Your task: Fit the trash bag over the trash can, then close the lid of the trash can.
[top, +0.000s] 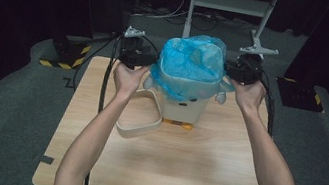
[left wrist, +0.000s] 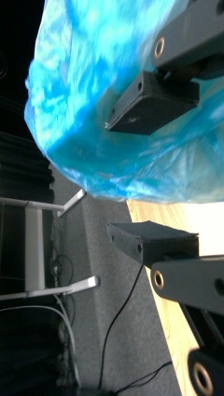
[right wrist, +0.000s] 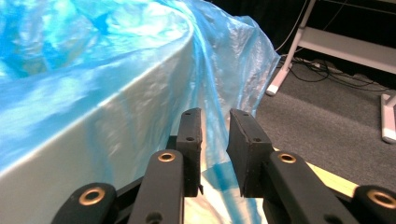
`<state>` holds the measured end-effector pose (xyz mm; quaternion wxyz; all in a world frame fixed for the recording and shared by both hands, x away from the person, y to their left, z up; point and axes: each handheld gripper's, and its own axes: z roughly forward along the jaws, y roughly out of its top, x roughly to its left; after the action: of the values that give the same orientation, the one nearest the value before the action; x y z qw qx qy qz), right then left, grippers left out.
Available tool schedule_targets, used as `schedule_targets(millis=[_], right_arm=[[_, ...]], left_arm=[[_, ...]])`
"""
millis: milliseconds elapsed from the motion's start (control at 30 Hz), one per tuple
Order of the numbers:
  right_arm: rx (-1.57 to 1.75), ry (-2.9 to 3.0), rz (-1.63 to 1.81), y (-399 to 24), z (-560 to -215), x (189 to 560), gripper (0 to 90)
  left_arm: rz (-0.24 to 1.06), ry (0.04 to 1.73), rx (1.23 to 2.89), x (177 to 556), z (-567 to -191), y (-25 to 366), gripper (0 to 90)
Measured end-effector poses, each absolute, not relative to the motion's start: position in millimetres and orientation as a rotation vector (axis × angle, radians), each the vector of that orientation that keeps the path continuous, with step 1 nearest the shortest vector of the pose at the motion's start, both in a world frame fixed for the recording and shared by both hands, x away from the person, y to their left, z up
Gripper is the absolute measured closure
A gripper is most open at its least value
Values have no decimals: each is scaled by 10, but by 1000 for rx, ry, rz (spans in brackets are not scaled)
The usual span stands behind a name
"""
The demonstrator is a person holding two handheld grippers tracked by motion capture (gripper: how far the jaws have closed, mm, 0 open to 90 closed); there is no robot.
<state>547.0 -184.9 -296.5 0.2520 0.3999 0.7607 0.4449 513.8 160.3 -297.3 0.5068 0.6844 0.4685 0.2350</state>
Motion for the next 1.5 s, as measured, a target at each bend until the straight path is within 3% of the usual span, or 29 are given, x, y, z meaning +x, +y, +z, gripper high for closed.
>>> schedule_targets(millis=[400,700,1033,1500], right_arm=[[1078,2074,1234,-1866,-3047,5293,649],[1098,2055,1283,-2067,-2949,5124,525],[1120,2009,1311,-2249,-3030,4937,446],[1163,1957,1328,-2564,-3333,4710,434]], left_arm=[[588,1134,1695,5006,-3131,1553,424],[556,1110,1646,4887,-3084,1675,320],[533,1090,1638,4706,-3099,1828,274],[597,1112,1680,4512,-3286,2029,251]])
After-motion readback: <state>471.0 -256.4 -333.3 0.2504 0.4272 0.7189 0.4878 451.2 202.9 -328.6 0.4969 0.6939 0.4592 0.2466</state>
